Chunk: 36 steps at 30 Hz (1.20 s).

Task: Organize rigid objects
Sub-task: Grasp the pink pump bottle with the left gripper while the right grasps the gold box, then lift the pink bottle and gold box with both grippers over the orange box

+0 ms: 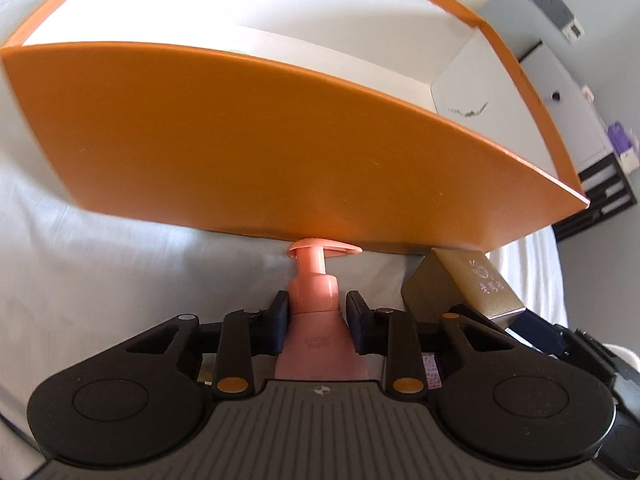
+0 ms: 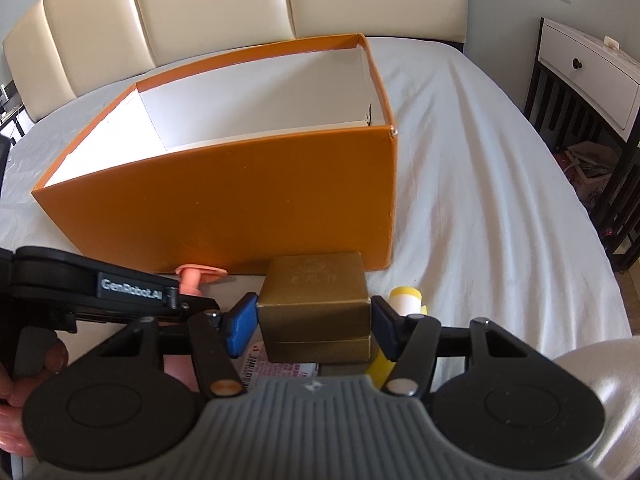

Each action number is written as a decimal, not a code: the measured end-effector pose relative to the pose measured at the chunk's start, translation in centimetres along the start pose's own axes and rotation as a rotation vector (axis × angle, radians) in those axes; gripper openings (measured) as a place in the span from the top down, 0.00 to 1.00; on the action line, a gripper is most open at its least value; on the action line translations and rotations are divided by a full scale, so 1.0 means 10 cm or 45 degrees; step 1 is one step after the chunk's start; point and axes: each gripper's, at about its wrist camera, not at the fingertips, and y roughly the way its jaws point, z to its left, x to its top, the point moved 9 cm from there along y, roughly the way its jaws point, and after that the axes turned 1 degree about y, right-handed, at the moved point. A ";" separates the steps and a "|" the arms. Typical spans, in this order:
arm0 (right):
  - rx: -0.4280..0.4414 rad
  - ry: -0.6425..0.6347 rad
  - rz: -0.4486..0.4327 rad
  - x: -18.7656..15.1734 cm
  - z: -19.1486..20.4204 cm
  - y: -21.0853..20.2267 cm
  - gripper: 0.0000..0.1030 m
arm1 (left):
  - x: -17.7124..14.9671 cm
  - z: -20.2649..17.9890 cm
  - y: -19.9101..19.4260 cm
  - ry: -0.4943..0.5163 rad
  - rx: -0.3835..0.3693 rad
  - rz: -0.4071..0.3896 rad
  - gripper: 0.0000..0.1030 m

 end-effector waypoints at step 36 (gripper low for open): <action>0.125 -0.149 -0.308 0.66 0.42 -0.71 0.43 | 0.30 -0.08 -1.51 0.079 -0.155 -0.467 0.73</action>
